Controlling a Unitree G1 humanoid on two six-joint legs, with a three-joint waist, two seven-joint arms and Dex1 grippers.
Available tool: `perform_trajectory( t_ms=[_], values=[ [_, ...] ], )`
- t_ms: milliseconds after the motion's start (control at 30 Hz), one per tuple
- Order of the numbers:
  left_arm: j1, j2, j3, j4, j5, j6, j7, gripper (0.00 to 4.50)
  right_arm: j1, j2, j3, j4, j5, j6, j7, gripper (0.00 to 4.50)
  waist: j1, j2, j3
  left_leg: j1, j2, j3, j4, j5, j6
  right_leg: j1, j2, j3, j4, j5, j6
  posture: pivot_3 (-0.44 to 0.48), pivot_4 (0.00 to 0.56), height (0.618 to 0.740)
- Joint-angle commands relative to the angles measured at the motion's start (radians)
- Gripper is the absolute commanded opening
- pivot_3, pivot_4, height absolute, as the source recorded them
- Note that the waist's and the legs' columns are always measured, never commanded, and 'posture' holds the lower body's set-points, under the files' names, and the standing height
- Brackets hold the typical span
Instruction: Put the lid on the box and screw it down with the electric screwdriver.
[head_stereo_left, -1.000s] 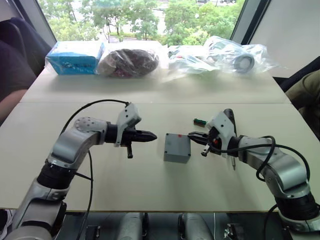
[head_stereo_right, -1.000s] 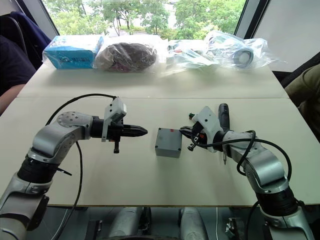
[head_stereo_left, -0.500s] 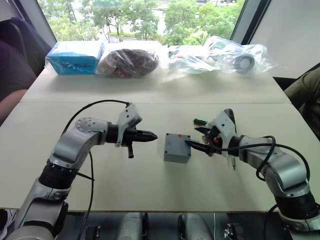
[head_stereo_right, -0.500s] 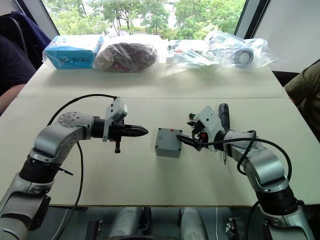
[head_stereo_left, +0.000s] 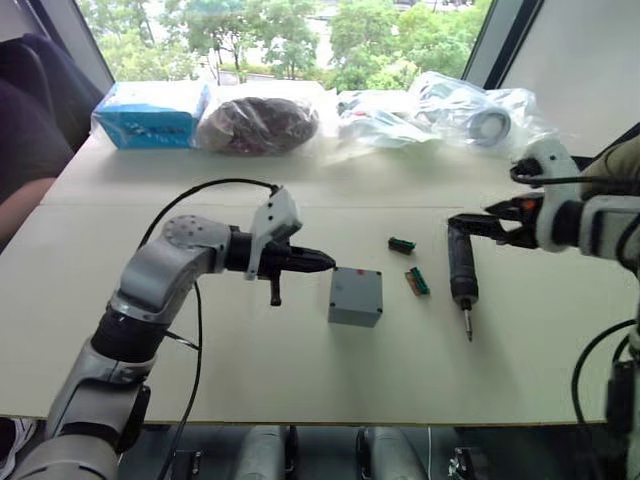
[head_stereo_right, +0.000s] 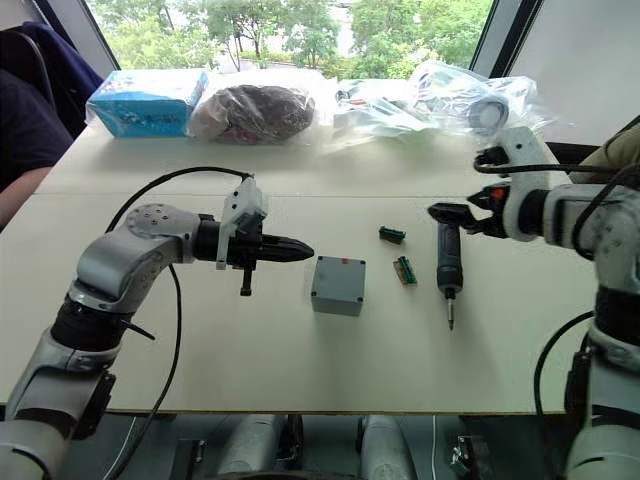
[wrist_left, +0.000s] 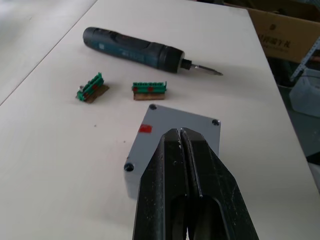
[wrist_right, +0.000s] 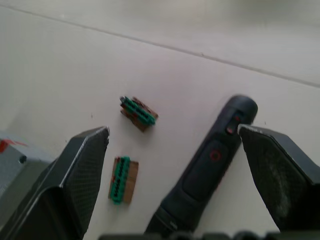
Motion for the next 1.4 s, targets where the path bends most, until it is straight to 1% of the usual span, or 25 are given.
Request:
perform_trajectory(
  t_ms=[33, 133, 267, 333, 567, 733, 833, 967, 1033, 1100, 1167, 1267, 1333, 1400],
  values=[
    [-0.008, -0.012, -0.011, -0.056, -0.017, -0.013, 0.003, 0.0, -0.062, -0.031, 0.097, 0.144, 0.005, 0.024, 0.043, 4.42, -0.005, 0.0, 0.0, 0.0, 0.0, 0.0, 0.0, 0.0, 0.0, 0.0, 0.0, 0.0, 0.0, 0.0, 0.0, 0.0, 0.15, 0.74],
    [0.009, -0.018, -0.018, -0.08, -0.019, -0.006, 0.014, 0.0, -0.164, -0.032, 0.255, 0.302, -0.028, 0.022, 0.093, 4.42, -0.02, 0.002, 0.0, 0.0, 0.0, 0.001, 0.0, 0.0, 0.0, -0.002, 0.0, 0.002, 0.002, 0.0, 0.0, 0.0, 0.15, 0.74],
    [0.026, -0.013, -0.024, -0.107, -0.01, -0.001, 0.034, 0.0, -0.239, -0.021, 0.406, 0.43, -0.074, -0.061, 0.181, 4.42, -0.022, 0.002, 0.0, 0.0, 0.0, 0.001, -0.001, 0.0, 0.0, -0.002, 0.001, 0.002, 0.0, 0.0, 0.0, 0.0, 0.15, 0.74],
    [0.038, -0.001, -0.019, -0.137, -0.015, 0.008, 0.044, 0.0, -0.282, 0.003, 0.471, 0.508, -0.106, -0.089, 0.214, 4.42, -0.021, 0.002, 0.0, 0.0, 0.0, 0.002, -0.001, 0.0, 0.0, -0.002, 0.001, 0.002, 0.0, 0.0, 0.0, 0.0, 0.15, 0.74],
    [0.058, 0.009, -0.002, -0.192, -0.034, 0.05, 0.101, 0.0, -0.356, 0.064, 0.621, 0.67, -0.207, -0.187, 0.336, 4.42, -0.019, 0.002, 0.0, 0.0, 0.0, 0.002, -0.001, 0.0, -0.001, -0.002, 0.0, 0.002, 0.001, 0.0, 0.0, 0.0, 0.15, 0.74],
    [0.062, 0.001, 0.003, -0.202, -0.049, 0.077, 0.143, 0.0, -0.357, 0.101, 0.715, 0.72, -0.281, -0.249, 0.418, 4.42, -0.022, 0.002, 0.0, 0.0, 0.0, 0.002, -0.001, 0.001, -0.001, -0.002, 0.001, 0.002, 0.001, 0.0, 0.0, 0.0, 0.15, 0.74],
    [0.066, 0.003, 0.003, -0.201, -0.054, 0.078, 0.153, 0.0, -0.359, 0.118, 0.745, 0.749, -0.322, -0.273, 0.455, 4.42, -0.022, 0.001, 0.0, 0.0, 0.0, 0.002, 0.0, 0.001, -0.001, -0.002, 0.001, 0.002, 0.001, 0.0, 0.0, 0.0, 0.15, 0.74],
    [0.071, 0.007, 0.004, -0.191, -0.049, 0.068, 0.17, 0.0, -0.334, 0.126, 0.775, 0.756, -0.355, -0.277, 0.508, 3.32, -0.022, 0.001, 0.0, 0.002, 0.0, 0.002, 0.0, 0.001, -0.001, 0.0, 0.001, 0.002, 0.001, 0.0, 0.0, 0.0, 0.15, 0.74],
    [0.073, 0.008, 0.002, -0.193, -0.048, 0.066, 0.175, 0.0, -0.312, 0.115, 0.793, 0.732, -0.378, -0.282, 0.526, 2.58, -0.021, 0.0, 0.0, 0.002, 0.0, 0.002, 0.0, 0.001, -0.002, 0.0, 0.001, 0.002, 0.001, 0.0, 0.0, 0.0, 0.15, 0.74],
    [0.069, 0.007, 0.002, -0.189, -0.05, 0.063, 0.178, 0.0, -0.291, 0.105, 0.801, 0.716, -0.394, -0.28, 0.538, 2.0, -0.02, 0.0, -0.001, 0.002, 0.0, 0.001, 0.0, 0.001, -0.002, 0.0, 0.001, 0.002, 0.001, 0.0, 0.0, 0.0, 0.15, 0.74],
    [0.064, 0.003, 0.001, -0.179, -0.048, 0.057, 0.179, 0.0, -0.271, 0.093, 0.794, 0.706, -0.409, -0.284, 0.54, 1.94, -0.016, -0.001, -0.001, 0.002, 0.0, 0.001, 0.0, 0.001, -0.002, 0.001, 0.001, 0.001, 0.001, 0.0, 0.0, 0.0, 0.15, 0.74],
    [0.06, 0.0, -0.005, -0.164, -0.043, 0.046, 0.179, 0.0, -0.278, 0.101, 0.743, 0.74, -0.425, -0.282, 0.515, 1.93, -0.01, -0.002, -0.001, 0.003, 0.0, 0.001, 0.0, 0.001, -0.002, 0.002, 0.0, 0.001, 0.0, 0.0, 0.0, 0.0, 0.15, 0.74],
    [0.056, 0.0, -0.009, -0.139, -0.038, 0.029, 0.168, 0.0, -0.338, 0.108, 0.641, 0.827, -0.437, -0.349, 0.455, 1.91, -0.007, -0.002, -0.001, 0.004, 0.0, 0.001, 0.0, 0.001, -0.002, 0.004, 0.0, 0.001, 0.0, 0.0, 0.0, 0.0, 0.15, 0.74],
    [0.053, 0.0, -0.012, -0.119, -0.035, 0.016, 0.161, 0.0, -0.364, 0.102, 0.592, 0.856, -0.451, -0.425, 0.434, 1.91, -0.007, -0.002, -0.001, 0.008, 0.0, 0.001, 0.0, 0.001, -0.002, 0.007, 0.0, 0.001, -0.001, 0.0, 0.0, 0.0, 0.15, 0.74]
  ],
)
